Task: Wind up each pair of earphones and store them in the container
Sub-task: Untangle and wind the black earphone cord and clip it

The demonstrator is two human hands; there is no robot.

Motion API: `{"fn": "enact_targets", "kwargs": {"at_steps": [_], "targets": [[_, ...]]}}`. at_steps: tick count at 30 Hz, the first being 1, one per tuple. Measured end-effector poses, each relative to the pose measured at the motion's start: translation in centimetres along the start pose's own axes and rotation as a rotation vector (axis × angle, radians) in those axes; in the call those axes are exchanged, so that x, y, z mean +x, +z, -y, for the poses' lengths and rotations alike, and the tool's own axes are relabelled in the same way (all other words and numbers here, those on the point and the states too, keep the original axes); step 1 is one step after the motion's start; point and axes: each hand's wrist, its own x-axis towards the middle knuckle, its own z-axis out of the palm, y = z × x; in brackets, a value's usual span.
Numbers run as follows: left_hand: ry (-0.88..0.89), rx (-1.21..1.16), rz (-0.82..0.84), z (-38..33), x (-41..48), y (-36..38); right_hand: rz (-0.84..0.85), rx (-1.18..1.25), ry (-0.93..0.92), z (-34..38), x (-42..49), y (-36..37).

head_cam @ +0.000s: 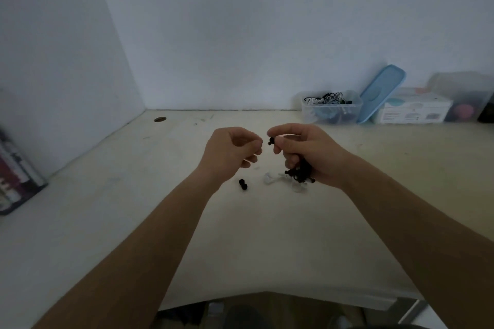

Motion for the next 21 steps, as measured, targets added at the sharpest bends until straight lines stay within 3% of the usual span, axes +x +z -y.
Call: {"fn": "enact_targets", "kwargs": {"at_steps": [3,6,16,21], "targets": [[0.067,0.474,0.063,1.6,-0.2,-1.4,-0.019,0.001,0.006,-0.4,0.4,0.4],[0.052,0.641,0.175,2.8,-1.0,-1.8,-0.044,0.02,0.024,-0.8,0.7,0.7],[0.08,0.713,0.201,3.8,-1.4,-1.1,-0.029,0.023,0.072,-1.5,1.0,0.4],[0.137,0.523,0.08,2.7,-0.7,-0.6,-0.011,-0.005,0.077,-1.7,1.2,-0.3]]}}
